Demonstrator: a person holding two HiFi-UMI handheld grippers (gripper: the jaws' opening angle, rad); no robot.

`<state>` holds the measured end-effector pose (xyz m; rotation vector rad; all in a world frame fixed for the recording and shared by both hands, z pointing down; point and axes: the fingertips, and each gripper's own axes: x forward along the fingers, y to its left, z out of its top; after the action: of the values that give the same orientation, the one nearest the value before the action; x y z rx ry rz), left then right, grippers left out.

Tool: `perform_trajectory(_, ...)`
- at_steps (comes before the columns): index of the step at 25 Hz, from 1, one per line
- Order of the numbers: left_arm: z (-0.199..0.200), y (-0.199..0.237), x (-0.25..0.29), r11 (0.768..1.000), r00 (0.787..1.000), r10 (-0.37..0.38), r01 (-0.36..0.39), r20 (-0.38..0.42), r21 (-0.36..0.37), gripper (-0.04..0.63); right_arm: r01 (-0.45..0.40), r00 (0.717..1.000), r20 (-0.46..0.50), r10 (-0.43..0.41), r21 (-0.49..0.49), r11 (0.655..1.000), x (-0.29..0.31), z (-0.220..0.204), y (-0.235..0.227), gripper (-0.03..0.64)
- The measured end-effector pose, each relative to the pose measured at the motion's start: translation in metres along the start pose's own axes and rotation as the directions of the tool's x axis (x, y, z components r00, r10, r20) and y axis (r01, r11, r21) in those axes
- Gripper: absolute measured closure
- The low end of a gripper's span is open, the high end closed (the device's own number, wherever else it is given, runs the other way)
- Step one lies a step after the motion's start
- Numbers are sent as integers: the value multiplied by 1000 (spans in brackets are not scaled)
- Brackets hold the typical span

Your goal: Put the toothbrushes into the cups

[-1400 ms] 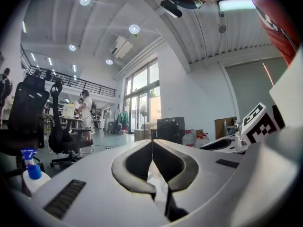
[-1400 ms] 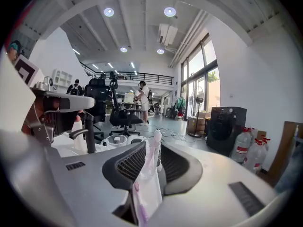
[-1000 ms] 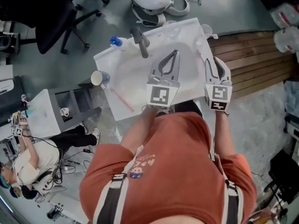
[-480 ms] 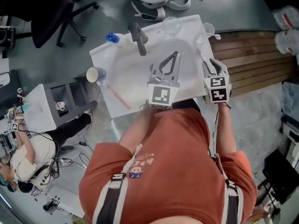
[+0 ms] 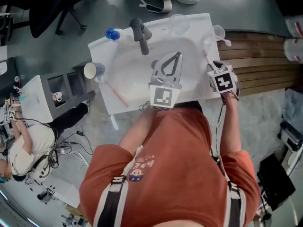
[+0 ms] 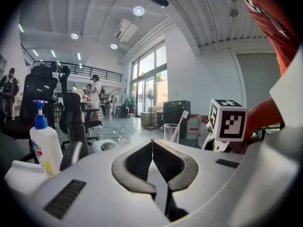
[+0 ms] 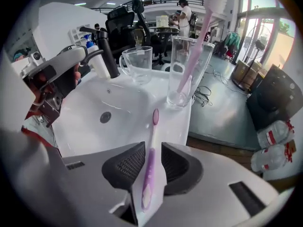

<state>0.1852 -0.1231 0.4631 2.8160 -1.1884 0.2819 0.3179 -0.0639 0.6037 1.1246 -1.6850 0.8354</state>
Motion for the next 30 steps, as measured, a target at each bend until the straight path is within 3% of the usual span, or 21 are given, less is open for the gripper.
perform_trajectory(7, -13, 11, 9, 999, 999, 38, -39, -35, -17, 575, -72, 996, -47, 73, 25, 997, 13, 2, 1, 511)
perform_trajectory(12, -16, 12, 13, 999, 998, 46, -46, -51, -17, 575, -74, 996, -54, 75, 23, 997, 14, 1, -1, 522)
perform_trajectory(14, -14, 11, 13, 999, 998, 42, -43, -55, -13, 575, -90, 992, -84, 92, 33, 995, 14, -3, 1, 569)
perform_trajectory(22, -7, 13, 16, 998, 998, 55, -55, -40, -1, 575, -102, 985, -142, 102, 7, 995, 14, -6, 7, 574)
perform_trajectory(30, -3, 11, 19, 997, 996, 73, -73, -52, 2, 575, -154, 988, -7, 154, -32, 988, 9, 21, 30, 574)
